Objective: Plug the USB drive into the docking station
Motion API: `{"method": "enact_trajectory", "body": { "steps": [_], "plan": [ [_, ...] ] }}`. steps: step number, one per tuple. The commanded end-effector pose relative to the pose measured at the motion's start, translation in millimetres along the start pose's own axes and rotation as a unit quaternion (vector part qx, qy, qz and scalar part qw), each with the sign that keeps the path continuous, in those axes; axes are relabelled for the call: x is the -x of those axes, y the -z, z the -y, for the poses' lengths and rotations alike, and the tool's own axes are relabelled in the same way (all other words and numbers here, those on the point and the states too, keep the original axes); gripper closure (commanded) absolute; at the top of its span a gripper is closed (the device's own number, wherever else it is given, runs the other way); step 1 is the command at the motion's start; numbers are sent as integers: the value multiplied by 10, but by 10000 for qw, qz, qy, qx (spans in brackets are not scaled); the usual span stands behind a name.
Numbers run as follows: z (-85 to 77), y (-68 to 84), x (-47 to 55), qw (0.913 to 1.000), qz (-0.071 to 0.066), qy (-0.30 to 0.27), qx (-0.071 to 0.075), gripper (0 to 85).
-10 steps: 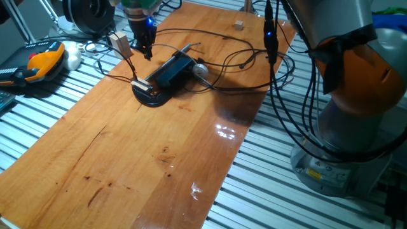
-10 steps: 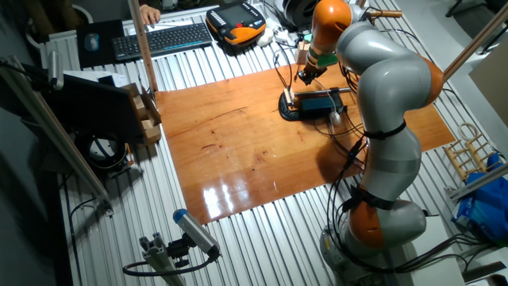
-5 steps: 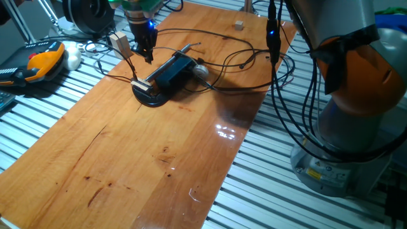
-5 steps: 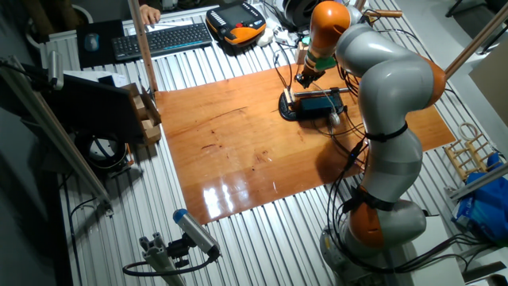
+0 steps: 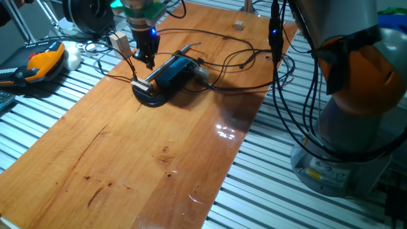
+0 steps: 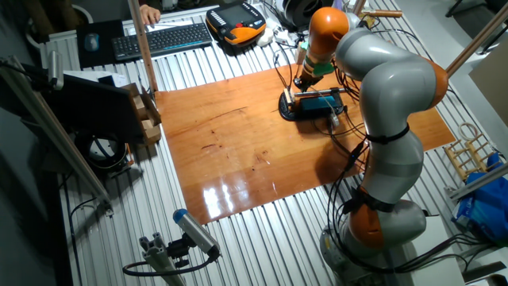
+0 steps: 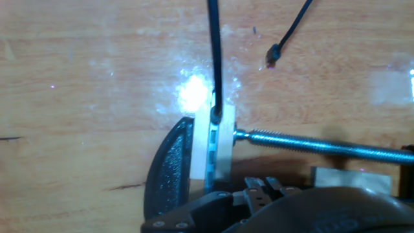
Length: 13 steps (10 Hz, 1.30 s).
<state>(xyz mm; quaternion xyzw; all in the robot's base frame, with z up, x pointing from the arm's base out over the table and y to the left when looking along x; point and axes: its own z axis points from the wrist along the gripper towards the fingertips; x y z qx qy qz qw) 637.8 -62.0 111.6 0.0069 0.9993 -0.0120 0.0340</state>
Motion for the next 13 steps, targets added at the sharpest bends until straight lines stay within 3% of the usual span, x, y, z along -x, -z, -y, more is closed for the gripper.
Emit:
{"method": "enact_trajectory", "body": {
  "steps": [1, 4, 7, 13],
  "plan": [
    [-4, 3, -5, 10000, -7, -17, 0, 850],
    [-64, -30, -41, 9997, -85, -226, 43, 850],
    [-201, -68, -135, 9994, -33, -351, 68, 850],
    [-235, -164, -75, 9995, 33, -272, 147, 850]
  ]
}}
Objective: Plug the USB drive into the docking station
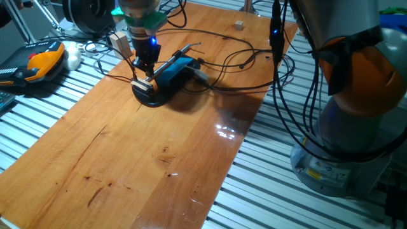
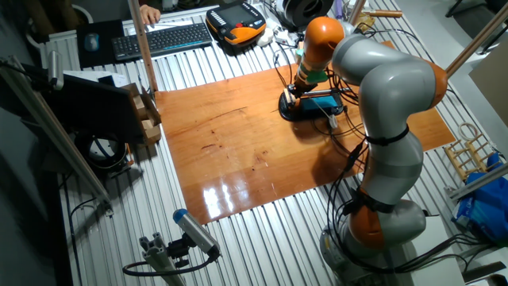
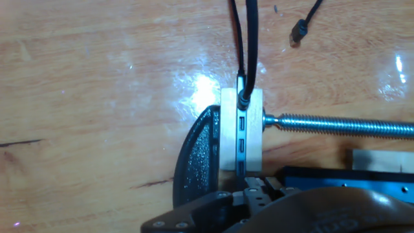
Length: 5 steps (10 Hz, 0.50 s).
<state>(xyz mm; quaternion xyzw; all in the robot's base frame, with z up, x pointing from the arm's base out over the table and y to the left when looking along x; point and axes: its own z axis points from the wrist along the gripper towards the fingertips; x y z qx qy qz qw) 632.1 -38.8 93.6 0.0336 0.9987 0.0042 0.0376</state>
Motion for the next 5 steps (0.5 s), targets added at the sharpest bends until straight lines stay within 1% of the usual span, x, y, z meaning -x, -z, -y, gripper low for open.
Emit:
{"method": "enact_trajectory", "body": {
  "steps": [1, 5],
  "plan": [
    [-2, -12, 1, 10000, 2, 10, -21, 850],
    [-34, -30, -33, 10000, -41, -18, -62, 850]
  ]
}}
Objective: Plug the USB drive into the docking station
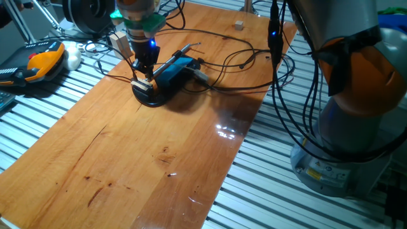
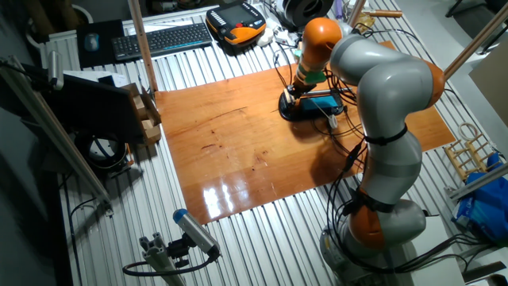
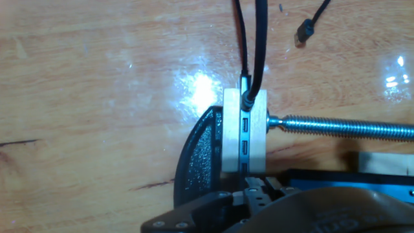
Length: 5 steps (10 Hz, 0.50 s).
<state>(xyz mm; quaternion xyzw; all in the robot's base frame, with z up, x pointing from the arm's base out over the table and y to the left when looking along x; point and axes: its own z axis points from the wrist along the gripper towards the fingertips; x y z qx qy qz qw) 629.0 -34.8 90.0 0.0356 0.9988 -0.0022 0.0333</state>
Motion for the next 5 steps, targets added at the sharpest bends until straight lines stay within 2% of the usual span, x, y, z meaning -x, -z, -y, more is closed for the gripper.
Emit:
{"method": "enact_trajectory", "body": {
  "steps": [1, 3, 5],
  "plan": [
    [-14, -10, -12, 10000, 0, -1, -4, 850],
    [-32, -1, -18, 10000, -25, 36, 25, 850],
    [-45, 14, -38, 9999, -53, 91, -7, 850]
  ]
}}
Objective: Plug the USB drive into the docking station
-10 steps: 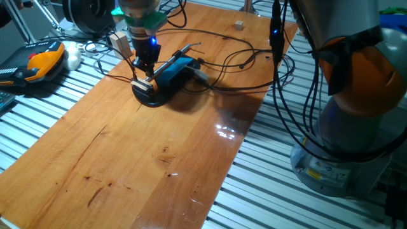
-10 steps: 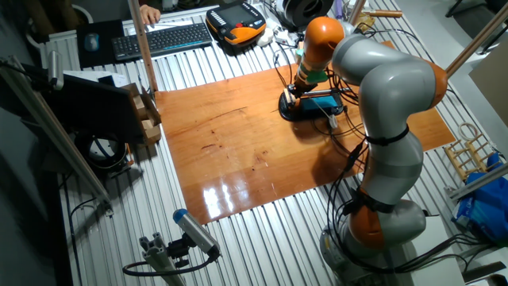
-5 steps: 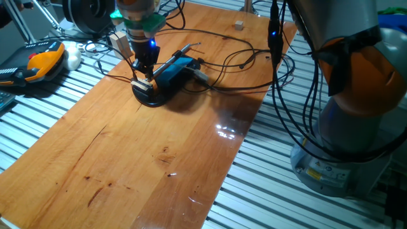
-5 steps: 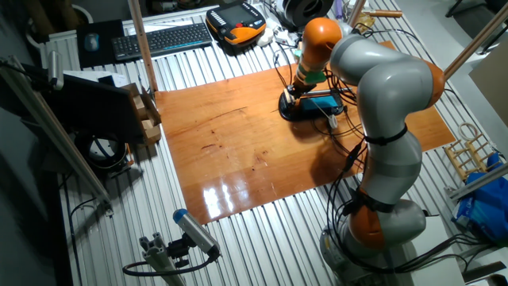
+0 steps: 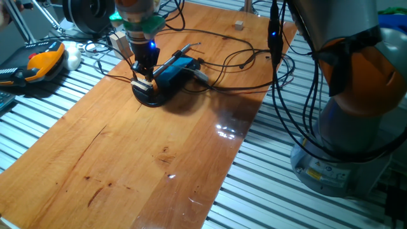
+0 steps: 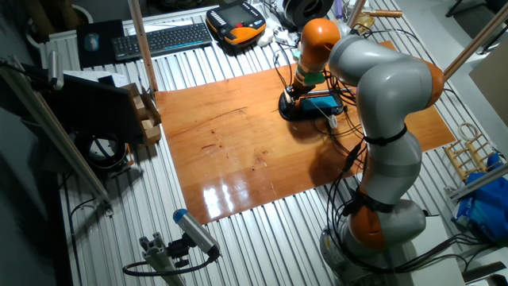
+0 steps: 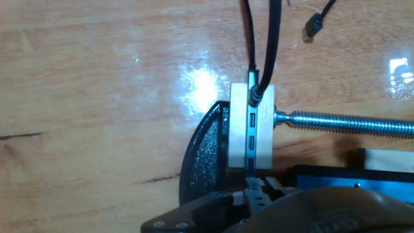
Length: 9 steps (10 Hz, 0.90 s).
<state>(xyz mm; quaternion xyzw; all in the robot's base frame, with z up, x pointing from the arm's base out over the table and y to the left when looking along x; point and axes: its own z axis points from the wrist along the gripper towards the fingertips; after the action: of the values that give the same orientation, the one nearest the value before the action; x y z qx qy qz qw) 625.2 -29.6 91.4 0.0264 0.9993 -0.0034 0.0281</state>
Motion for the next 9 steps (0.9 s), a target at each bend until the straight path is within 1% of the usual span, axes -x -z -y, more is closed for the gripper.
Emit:
{"method": "enact_trajectory", "body": {
  "steps": [1, 2, 3, 4, 5, 6, 7, 8, 9],
  "plan": [
    [2, 7, -9, 10000, -9, 1, -12, 850],
    [89, -16, 22, 9998, -41, 52, 178, 850],
    [40, -19, 44, 10000, -10, 37, 18, 850],
    [-2, 2, 37, 10000, -39, -37, -22, 850],
    [-18, 14, 25, 9999, -94, -77, 5, 850],
    [-20, 4, 32, 9999, -102, -116, 12, 850],
    [-3, -29, 60, 9998, -38, -188, 70, 850],
    [9, -49, 84, 9997, 16, -211, 74, 850],
    [18, -69, 94, 9997, 24, -218, 67, 850]
  ]
}}
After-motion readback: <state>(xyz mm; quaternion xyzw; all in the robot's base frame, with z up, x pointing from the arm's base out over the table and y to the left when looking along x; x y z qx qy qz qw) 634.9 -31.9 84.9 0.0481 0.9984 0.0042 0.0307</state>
